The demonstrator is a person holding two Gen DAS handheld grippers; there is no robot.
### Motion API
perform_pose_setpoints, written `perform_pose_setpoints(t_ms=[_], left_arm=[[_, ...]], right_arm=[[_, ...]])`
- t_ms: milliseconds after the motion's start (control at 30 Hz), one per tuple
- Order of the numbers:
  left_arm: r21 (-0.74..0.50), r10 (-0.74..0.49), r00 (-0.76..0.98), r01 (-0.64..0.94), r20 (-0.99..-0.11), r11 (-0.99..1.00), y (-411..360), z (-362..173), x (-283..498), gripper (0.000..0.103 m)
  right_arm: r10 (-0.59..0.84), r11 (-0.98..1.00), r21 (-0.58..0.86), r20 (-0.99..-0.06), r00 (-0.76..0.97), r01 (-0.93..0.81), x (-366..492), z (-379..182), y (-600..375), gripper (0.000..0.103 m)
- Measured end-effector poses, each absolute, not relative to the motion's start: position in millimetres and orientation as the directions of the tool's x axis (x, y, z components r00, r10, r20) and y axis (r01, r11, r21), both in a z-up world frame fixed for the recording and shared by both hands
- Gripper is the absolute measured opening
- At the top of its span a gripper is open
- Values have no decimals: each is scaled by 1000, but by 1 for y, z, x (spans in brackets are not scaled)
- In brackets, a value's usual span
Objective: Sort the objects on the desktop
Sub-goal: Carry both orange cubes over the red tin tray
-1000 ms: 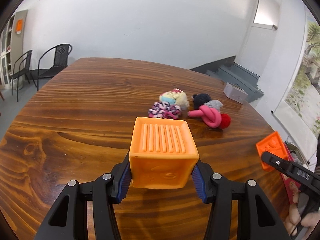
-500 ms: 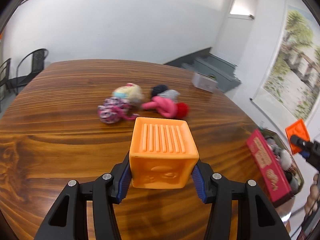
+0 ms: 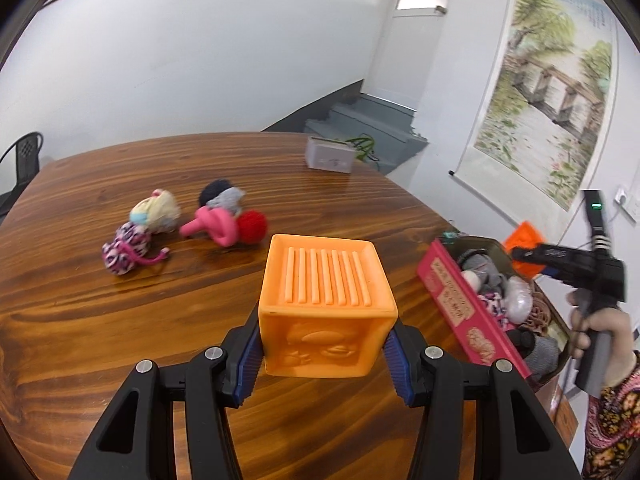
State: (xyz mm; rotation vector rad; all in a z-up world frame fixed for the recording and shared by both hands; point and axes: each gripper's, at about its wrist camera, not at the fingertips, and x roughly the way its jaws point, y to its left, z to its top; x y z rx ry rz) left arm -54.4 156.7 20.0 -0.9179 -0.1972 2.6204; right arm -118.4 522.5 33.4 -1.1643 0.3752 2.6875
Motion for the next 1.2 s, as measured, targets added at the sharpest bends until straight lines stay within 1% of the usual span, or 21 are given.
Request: perform_pose_setpoints(t_ms=[100, 167, 300, 400, 533, 700, 867, 1000, 1133, 1200], left_arm=[[-241, 401, -716, -320, -572, -916, 173, 26, -57, 55], [-245, 424, -702, -348, -572, -905, 186, 29, -61, 55], [-251, 470, -671, -403, -573, -880, 217, 35, -72, 55], [-265, 508, -643, -441, -573, -857, 240, 38, -82, 55], [-278, 550, -600, -489, -580, -827, 276, 38, -96, 55], [-276, 573, -562, -526, -597, -804, 314, 34, -108, 55], [-268, 570, -542, -537, -617, -800, 344, 29, -118, 55], [-291, 588, -508, -548, -629, -784, 361, 24, -130, 55], [-353, 637, -438, -569, -634, -743, 373, 15, -143, 56], [-350, 635, -439, -569, -635, -744, 373, 12, -144, 56]], right_arm=[[60, -946, 150, -790, -610, -289, -129, 20, 531, 56], [37, -940, 177, -799, -600, -293, -126, 17, 538, 57], [54, -950, 167, -748, -662, -265, -101, 31, 536, 65], [84, -956, 147, -695, -714, -256, -72, 45, 533, 66], [74, -955, 170, -658, -749, -243, -45, 49, 533, 66], [71, -954, 184, -626, -776, -236, -25, 54, 535, 66], [54, -953, 208, -601, -798, -220, -16, 57, 536, 66], [49, -953, 212, -597, -801, -216, -15, 56, 533, 66], [57, -950, 215, -593, -803, -226, -12, 56, 534, 66], [65, -947, 217, -589, -805, -236, -10, 55, 536, 66]])
